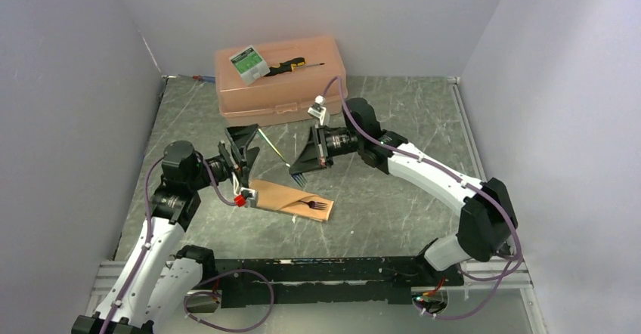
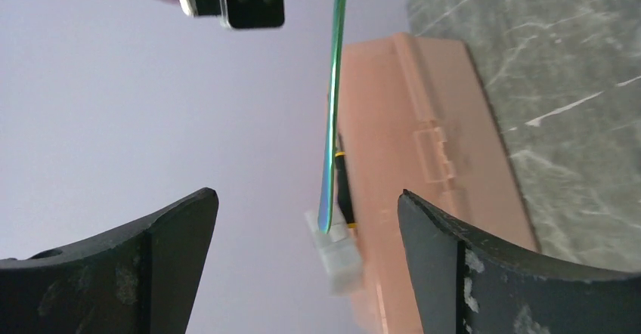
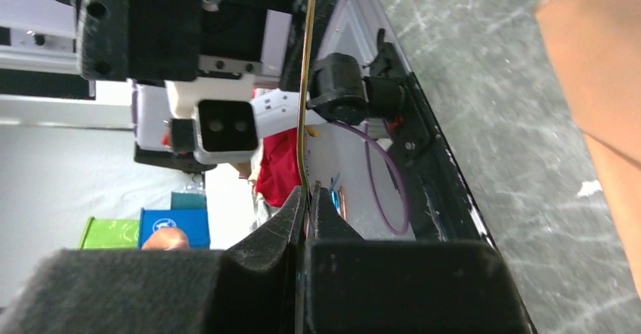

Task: Fold the napkin into a case and place the utensils inside
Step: Pass from the right arm to the left, then pass from the left arm to the right, then insert the fork into the folded napkin.

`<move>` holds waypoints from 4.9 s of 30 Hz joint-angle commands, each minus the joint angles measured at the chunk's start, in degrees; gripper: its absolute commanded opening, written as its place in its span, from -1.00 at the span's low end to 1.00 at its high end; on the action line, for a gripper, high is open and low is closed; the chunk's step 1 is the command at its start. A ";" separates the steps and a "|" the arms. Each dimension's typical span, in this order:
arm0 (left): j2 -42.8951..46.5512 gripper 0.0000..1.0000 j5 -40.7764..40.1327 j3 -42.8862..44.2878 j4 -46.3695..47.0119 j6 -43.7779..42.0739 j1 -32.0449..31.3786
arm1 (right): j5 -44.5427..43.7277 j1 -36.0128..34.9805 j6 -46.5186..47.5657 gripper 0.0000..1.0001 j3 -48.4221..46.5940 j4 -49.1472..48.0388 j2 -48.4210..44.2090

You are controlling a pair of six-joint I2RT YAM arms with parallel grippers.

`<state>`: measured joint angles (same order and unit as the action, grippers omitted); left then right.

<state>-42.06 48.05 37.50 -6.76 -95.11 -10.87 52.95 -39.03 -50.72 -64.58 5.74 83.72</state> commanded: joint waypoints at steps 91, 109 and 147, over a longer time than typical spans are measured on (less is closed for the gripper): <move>-15.60 0.85 -34.50 14.99 -34.21 33.23 -3.52 | -12.38 10.02 -8.59 -1.00 10.70 -1.14 -4.72; -49.84 0.21 -22.06 27.05 -48.36 71.32 3.39 | -14.84 16.09 16.15 -1.00 24.43 35.81 -22.79; -58.01 -0.22 -24.99 22.20 -39.44 73.19 3.36 | -14.00 10.40 14.12 -1.00 20.63 22.70 -4.81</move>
<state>-99.61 22.63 60.01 -46.28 -21.71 -7.57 37.95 -27.77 -35.38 -42.17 32.88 77.49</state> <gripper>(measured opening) 0.398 0.010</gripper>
